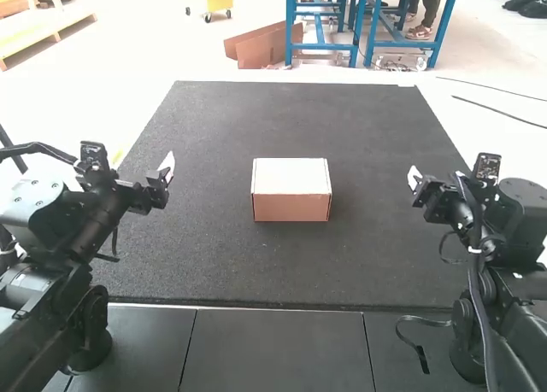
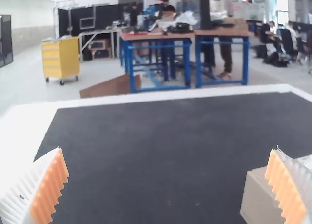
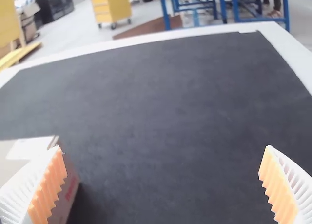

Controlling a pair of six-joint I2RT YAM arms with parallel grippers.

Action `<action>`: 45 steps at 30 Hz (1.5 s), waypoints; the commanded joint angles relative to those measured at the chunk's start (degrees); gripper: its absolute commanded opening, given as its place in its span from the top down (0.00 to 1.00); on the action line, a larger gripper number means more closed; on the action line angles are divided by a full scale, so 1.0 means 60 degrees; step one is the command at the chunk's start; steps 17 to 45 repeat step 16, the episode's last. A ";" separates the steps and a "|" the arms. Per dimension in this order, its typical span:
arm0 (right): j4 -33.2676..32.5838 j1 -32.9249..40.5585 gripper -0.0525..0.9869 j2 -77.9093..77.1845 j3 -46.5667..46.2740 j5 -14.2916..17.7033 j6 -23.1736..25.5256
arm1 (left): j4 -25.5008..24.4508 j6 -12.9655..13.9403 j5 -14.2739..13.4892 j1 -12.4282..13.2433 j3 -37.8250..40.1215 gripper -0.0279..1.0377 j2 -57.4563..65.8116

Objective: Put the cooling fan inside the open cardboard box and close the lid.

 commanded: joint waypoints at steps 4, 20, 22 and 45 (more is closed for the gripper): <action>-0.0625 -0.0127 0.08 -0.0328 -0.0031 0.0485 -0.0613 | -0.1048 -0.0244 -0.0393 0.0643 -0.0071 0.08 -0.0089; -0.1973 -0.0215 0.07 -0.2042 -0.0031 0.0529 -0.1184 | -0.1077 0.0298 -0.0408 0.0775 -0.0056 0.07 -0.0089; -0.1973 -0.0215 0.07 -0.2042 -0.0031 0.0529 -0.1184 | -0.1077 0.0298 -0.0408 0.0775 -0.0056 0.07 -0.0089; -0.1973 -0.0215 0.07 -0.2042 -0.0031 0.0529 -0.1184 | -0.1077 0.0298 -0.0408 0.0775 -0.0056 0.07 -0.0089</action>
